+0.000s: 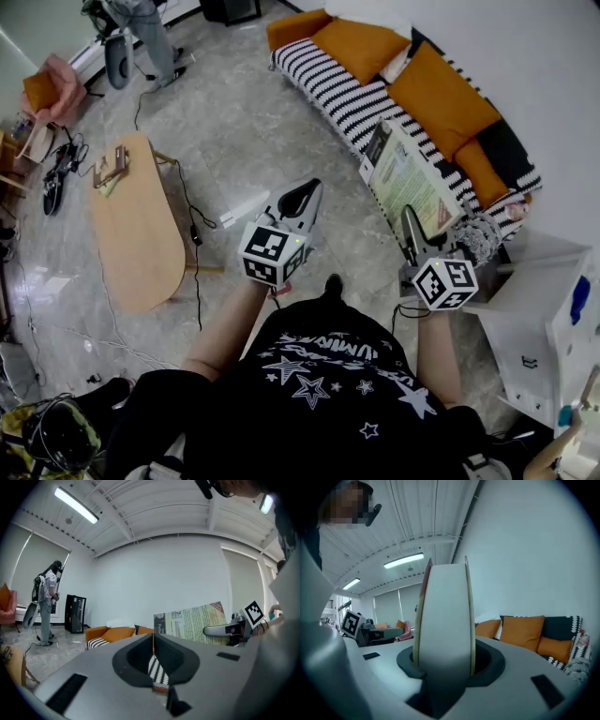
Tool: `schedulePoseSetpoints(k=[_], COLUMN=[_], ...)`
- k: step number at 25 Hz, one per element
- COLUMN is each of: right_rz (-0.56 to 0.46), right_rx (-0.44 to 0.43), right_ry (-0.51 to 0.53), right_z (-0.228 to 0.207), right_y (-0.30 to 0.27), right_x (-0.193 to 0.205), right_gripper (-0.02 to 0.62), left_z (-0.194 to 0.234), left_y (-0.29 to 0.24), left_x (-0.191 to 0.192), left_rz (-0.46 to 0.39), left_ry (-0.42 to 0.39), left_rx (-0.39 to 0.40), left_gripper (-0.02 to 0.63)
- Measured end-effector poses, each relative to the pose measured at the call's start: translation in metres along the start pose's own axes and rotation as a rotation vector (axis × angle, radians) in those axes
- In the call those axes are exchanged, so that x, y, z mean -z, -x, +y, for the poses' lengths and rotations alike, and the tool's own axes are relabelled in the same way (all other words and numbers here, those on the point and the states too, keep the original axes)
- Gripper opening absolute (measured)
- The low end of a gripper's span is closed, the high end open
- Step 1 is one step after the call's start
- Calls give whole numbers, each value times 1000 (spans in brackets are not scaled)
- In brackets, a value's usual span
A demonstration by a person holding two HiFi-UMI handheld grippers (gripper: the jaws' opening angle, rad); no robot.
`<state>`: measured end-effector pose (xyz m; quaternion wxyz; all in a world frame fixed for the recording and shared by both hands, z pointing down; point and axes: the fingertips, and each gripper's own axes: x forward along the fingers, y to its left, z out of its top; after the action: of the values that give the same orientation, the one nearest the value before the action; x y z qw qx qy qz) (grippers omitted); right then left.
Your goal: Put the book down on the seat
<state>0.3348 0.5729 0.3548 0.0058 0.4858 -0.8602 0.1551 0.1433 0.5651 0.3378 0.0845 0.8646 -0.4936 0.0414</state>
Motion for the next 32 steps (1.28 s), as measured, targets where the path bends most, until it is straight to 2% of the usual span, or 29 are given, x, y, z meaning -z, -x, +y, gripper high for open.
schedulePoseSetpoints(k=[9,14,21,26,32], right_rz=[37,48,59,65,63], right_rx=[-5,-17,-43,-80,-154], right_ry=[-8,-15,-24,-18,16], right_z=[-7,-12,-24,-38,-50], right_y=[-8,-14,-23,-36,-67], right_x=[9,12,17,15,-1], right_gripper=[170,170,170,170,170], left_z=[4,1,-2,-11,-16], left_y=[-8,-16,-32,-48,-61], left_x=[10,5,2,0,-7], left_rz=[19,6,17,21,5], left_ry=[44,29,16,-13,-30], left_rx=[-8,14,-4,-5,-57], left_gripper=[14,15,14,15,15])
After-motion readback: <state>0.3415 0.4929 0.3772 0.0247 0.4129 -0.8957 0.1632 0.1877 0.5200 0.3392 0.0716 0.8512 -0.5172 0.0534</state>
